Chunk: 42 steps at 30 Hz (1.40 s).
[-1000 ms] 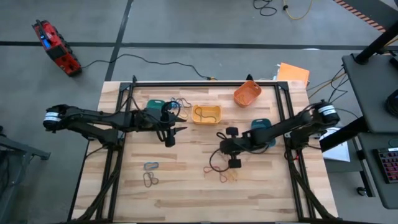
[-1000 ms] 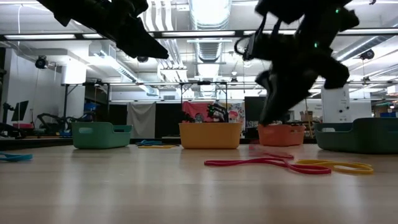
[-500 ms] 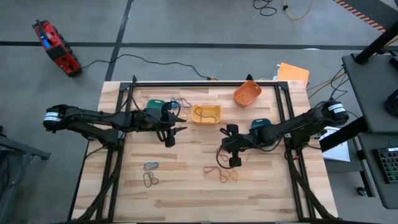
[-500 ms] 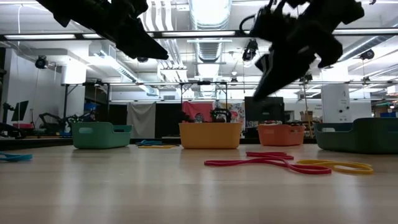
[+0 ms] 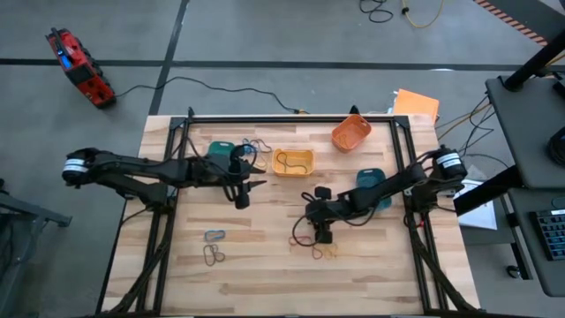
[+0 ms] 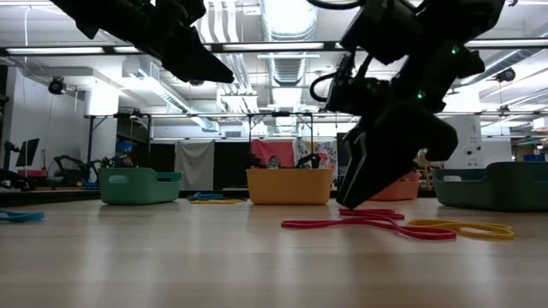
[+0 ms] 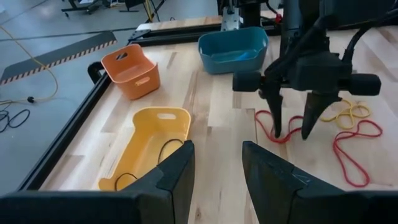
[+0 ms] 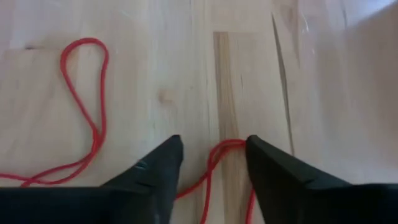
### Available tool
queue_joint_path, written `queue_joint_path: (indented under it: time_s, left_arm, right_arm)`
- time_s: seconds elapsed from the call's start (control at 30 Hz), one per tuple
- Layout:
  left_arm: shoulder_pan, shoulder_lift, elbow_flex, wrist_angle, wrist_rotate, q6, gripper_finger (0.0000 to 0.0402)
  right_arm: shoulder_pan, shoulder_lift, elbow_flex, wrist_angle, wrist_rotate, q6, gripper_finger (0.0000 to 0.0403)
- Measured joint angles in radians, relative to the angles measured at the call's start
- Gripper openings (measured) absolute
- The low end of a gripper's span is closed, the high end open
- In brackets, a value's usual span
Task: Sort rubber bands into baskets
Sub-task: Put the red rubberband into the green bin
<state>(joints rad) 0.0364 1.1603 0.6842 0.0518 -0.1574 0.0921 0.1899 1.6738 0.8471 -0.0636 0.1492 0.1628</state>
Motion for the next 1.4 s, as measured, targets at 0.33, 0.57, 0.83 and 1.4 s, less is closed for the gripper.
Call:
queue_joint_path:
  time_s: [0.33,0.57,0.83,1.4]
  left_arm:
    - [0.000,0.106,-0.002,0.080,0.001,0.004,0.0119]
    - [0.000,0.156,0.000,0.149,0.003,0.009,0.0119]
    - [0.000,0.156,0.001,0.173,0.034,0.008,0.0119]
    - [0.000,0.187,0.002,0.279,0.410,0.049,0.0119]
  right_arm:
    - [-0.030,0.028,0.001,-0.024,0.000,0.011,0.0198]
    - [-0.041,0.036,-0.004,-0.040,0.008,-0.006,0.0038]
    - [-0.044,-0.018,-0.011,-0.018,0.045,-0.087,0.0009]
    - [-0.067,-0.168,-0.009,0.427,-0.017,-0.315,0.0009]
